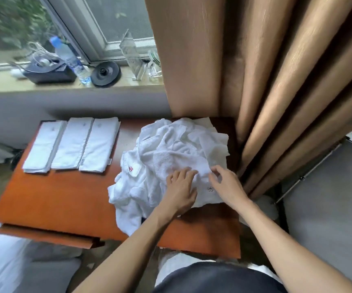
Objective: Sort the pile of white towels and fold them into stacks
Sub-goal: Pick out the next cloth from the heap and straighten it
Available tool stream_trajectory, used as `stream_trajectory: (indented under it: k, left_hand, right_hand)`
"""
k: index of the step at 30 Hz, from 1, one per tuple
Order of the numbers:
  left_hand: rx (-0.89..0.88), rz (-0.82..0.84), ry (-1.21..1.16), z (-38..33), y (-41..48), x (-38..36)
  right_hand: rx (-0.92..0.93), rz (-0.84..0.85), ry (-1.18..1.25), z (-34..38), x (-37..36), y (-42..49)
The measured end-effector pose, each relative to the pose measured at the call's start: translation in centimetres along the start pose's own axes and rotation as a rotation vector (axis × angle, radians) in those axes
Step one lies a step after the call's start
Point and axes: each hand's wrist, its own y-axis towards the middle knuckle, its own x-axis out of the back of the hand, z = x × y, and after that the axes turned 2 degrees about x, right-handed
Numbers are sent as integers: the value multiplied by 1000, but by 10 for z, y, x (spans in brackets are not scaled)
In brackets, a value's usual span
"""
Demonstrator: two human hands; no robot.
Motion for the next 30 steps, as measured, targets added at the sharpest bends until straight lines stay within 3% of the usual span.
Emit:
stream_trajectory:
  k: [4, 10, 19, 30]
  left_hand:
    - [-6, -95, 20, -7, 8, 32]
    - [-110, -193, 39, -39, 12, 63]
    - [-517, -322, 176, -59, 13, 115]
    - [-469, -437, 79, -66, 17, 154]
  right_hand:
    - [145, 55, 160, 25, 16, -2]
    - [333, 124, 123, 49, 70, -9]
    - [374, -134, -55, 74, 129, -36]
    - [309, -542, -284, 97, 169, -101]
